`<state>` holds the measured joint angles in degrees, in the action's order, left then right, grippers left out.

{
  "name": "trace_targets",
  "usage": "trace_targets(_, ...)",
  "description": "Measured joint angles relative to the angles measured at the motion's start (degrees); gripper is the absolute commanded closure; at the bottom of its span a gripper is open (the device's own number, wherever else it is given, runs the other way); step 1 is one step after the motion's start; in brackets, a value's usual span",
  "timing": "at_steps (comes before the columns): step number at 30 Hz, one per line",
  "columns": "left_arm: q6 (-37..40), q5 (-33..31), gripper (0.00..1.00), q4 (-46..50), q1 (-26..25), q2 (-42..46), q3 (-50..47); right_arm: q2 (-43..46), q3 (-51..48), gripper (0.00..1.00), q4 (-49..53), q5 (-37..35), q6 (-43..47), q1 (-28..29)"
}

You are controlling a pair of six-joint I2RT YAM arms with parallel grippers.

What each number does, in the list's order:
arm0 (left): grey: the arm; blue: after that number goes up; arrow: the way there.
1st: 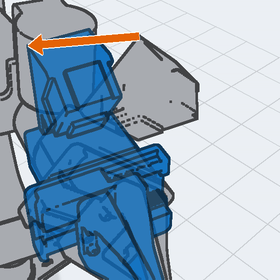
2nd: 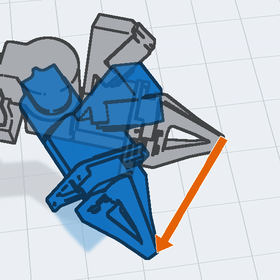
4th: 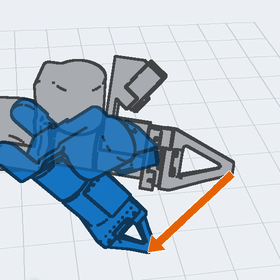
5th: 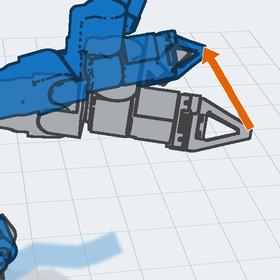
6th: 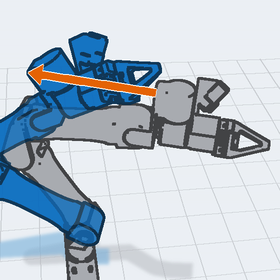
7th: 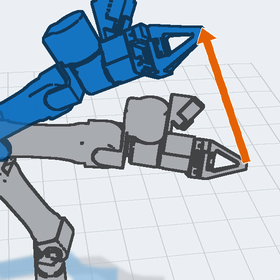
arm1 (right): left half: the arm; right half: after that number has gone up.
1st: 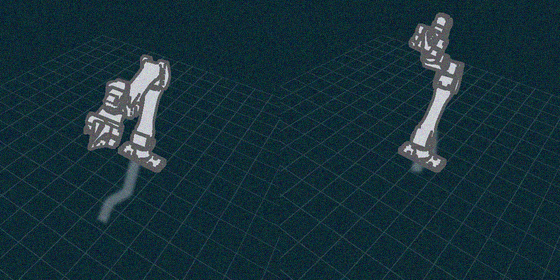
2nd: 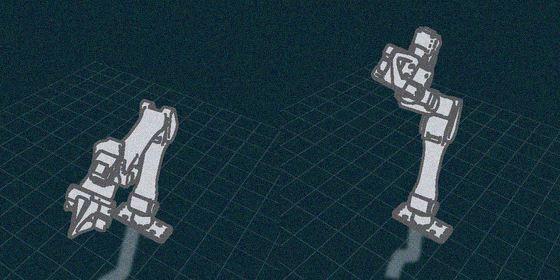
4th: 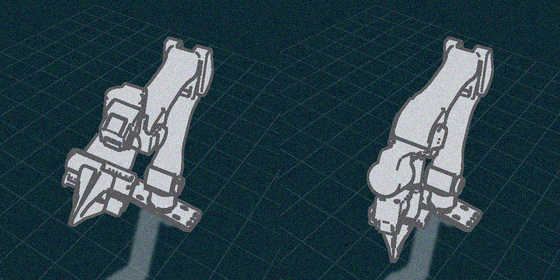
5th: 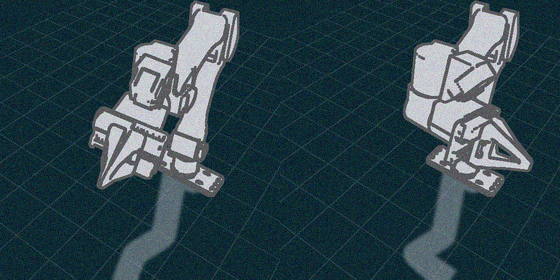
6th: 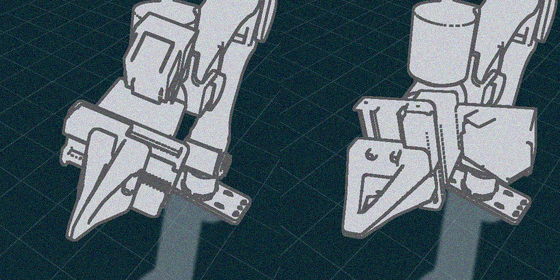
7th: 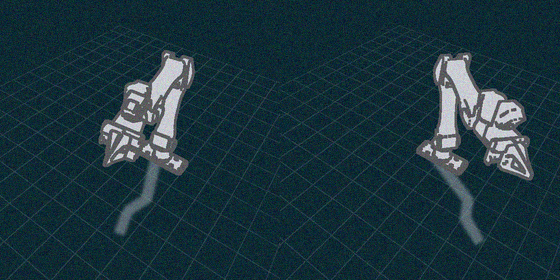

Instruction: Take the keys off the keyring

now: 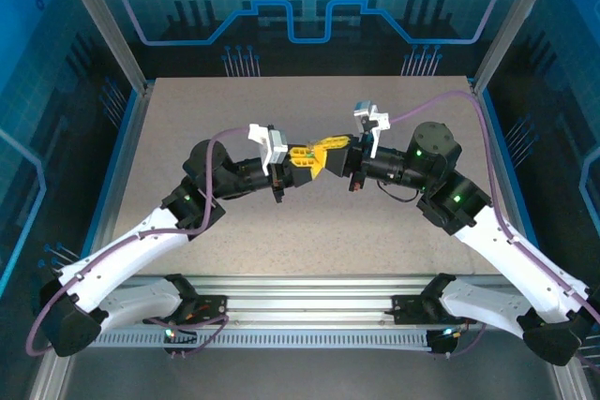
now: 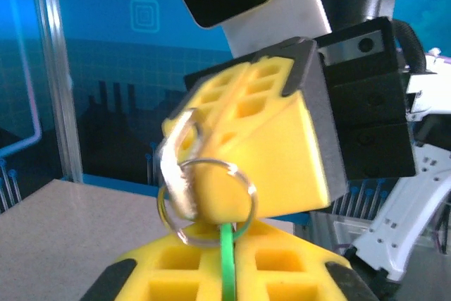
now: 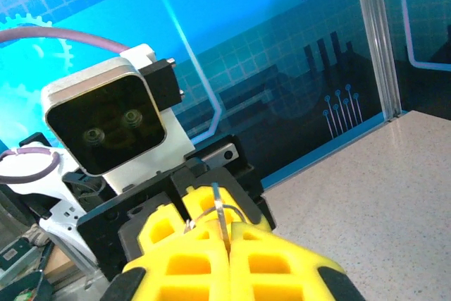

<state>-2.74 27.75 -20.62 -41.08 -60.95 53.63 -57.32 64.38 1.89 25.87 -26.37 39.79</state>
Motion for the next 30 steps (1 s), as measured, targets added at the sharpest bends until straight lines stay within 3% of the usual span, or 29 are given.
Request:
trace_targets(5,0.31,-0.02,0.99,2.01,0.02,0.68,0.02,0.22,-0.02,1.0,1.2,0.81,0.55,-0.5)
trace_targets(9,0.33,0.24,0.86,3.32,0.02,0.83,0.02,0.74,-0.09,1.0,2.84,1.64,1.14,-0.98)
trace_targets(11,0.31,0.59,0.86,3.87,0.02,0.83,0.04,0.74,-0.09,1.0,3.52,1.62,1.33,-1.03)
trace_targets(15,0.39,0.31,0.67,4.72,0.09,0.92,0.31,0.79,-0.09,1.0,5.01,2.12,1.6,-1.42)
trace_targets(20,0.79,-0.02,0.62,5.31,0.46,0.94,0.61,0.85,0.15,1.0,6.47,3.06,1.99,-1.6)
trace_targets(23,0.81,0.0,0.63,5.33,0.46,0.85,0.66,0.85,0.85,1.0,7.82,3.19,2.45,-1.62)
trace_targets(30,0.83,1.33,0.76,4.79,0.44,-0.11,1.29,0.72,2.8,1.0,11.32,2.84,4.28,-1.75)
